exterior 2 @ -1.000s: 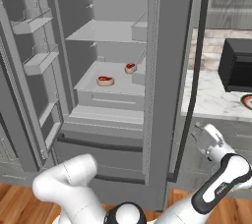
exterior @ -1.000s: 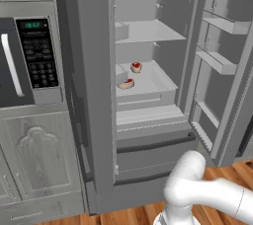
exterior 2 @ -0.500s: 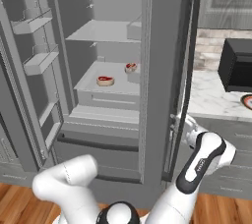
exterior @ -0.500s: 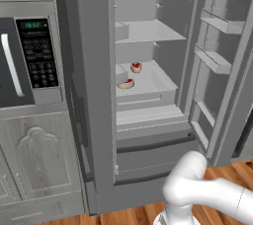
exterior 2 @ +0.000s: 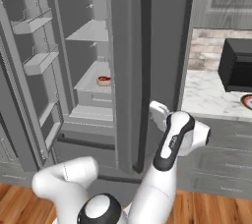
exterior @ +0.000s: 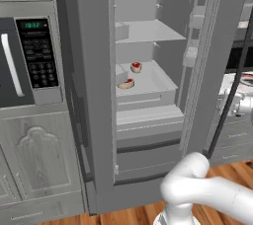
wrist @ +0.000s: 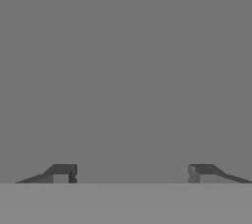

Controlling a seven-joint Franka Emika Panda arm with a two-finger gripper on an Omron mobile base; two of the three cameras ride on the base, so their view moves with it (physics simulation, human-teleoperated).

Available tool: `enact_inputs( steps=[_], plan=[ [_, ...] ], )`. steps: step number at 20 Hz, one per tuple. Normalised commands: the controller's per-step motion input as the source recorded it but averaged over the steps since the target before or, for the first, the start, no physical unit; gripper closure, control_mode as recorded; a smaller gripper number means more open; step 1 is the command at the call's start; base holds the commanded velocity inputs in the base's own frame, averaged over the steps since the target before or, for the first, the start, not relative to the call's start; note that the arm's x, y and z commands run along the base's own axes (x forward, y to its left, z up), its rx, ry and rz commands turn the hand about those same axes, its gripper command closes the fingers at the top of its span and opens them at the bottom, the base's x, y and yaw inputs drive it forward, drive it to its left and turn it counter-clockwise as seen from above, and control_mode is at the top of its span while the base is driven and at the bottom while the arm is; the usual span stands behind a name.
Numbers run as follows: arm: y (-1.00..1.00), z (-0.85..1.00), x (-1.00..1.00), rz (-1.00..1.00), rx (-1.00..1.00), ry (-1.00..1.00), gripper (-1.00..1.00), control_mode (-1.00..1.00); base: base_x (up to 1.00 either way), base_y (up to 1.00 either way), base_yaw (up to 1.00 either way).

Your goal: Place the steak on the counter behind the older steak on the same shelf of the fridge to maintain FIFO order. Close the fridge door when finished.

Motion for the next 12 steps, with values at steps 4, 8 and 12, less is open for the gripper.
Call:
enact_inputs(
  steps=[4, 8, 12],
  plan=[
    [0.98, 0.2, 0.35, -0.17, -0.11, 0.0, -1.0, -1.0, 0.0, 0.0, 0.0],
    [0.83, 0.08, 0.39, -0.25, -0.1, 0.0, -1.0, -1.0, 0.0, 0.0, 0.0],
    [0.38, 0.01, 0.38, -0.33, -0.06, 0.0, -1.0, -1.0, 0.0, 0.0, 0.0]
  ],
)
